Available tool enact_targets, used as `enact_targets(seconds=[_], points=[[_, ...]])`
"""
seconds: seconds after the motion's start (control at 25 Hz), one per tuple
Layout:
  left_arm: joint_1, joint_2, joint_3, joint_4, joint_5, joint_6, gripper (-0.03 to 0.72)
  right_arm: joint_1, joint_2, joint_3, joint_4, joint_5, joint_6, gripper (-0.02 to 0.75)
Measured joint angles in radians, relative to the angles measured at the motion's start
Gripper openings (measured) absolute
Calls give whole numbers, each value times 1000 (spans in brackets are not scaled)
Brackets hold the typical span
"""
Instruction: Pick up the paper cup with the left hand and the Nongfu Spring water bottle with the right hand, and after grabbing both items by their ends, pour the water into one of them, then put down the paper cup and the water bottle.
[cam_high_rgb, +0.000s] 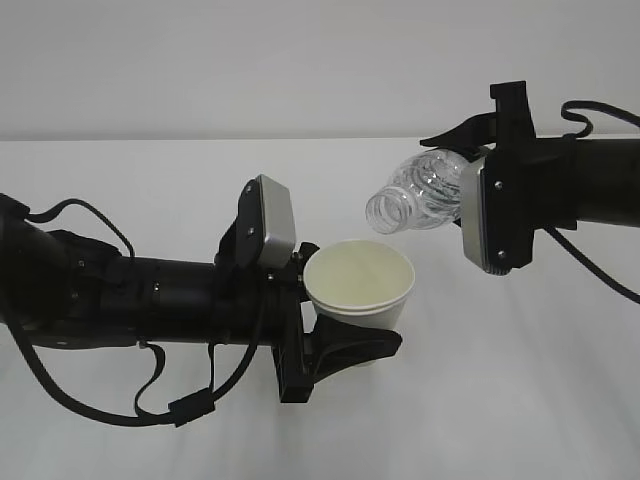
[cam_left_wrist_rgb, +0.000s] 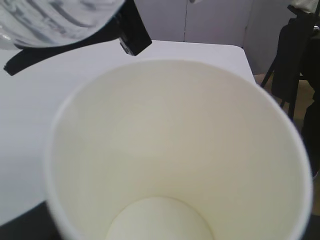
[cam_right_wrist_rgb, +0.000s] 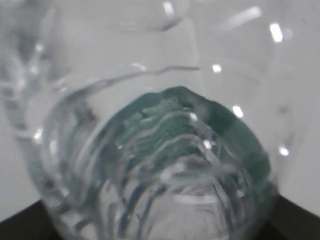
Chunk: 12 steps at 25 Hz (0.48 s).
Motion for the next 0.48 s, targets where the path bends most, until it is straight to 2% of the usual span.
enact_targets(seconds=[0.48], points=[[0, 0, 0, 0, 0, 0, 486, 0, 0, 0, 0, -35, -66, 491]])
